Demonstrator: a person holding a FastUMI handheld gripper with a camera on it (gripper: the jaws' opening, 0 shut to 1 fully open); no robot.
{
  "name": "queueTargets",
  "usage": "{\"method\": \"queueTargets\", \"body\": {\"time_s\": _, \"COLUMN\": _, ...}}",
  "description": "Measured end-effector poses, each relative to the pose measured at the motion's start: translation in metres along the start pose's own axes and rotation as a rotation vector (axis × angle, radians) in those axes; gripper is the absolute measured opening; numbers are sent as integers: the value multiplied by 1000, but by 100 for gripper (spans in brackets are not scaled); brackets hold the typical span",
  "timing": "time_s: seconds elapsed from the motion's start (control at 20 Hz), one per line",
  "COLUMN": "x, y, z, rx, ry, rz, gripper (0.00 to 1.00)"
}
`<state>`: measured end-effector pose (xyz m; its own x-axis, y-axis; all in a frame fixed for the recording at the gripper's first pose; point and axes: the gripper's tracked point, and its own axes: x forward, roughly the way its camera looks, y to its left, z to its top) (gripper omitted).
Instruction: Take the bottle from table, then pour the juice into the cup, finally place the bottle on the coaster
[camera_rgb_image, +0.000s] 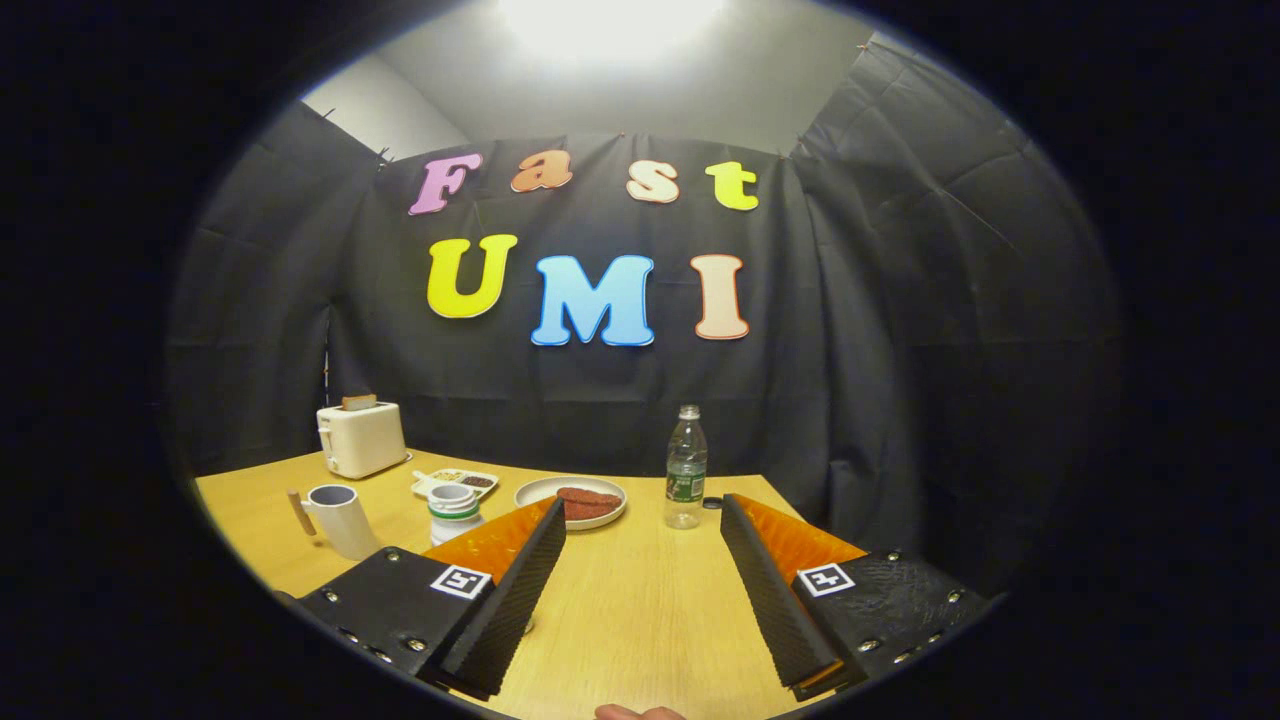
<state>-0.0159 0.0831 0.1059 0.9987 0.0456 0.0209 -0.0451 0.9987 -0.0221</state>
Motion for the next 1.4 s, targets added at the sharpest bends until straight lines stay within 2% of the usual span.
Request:
{"method": "queueTargets", "body": {"time_s": 0.35, "x": 3, "y": 79, "z": -47, "rx": -9, "ry": 52, "rz": 114, "gripper": 96}}
{"method": "queueTargets", "body": {"time_s": 0.7, "x": 19, "y": 116, "z": -68, "rx": 33, "ry": 63, "rz": 140, "gripper": 96}}
{"method": "queueTargets", "body": {"time_s": 1.4, "x": 69, "y": 128, "z": -84, "rx": 84, "ry": 55, "rz": 26, "gripper": 96}}
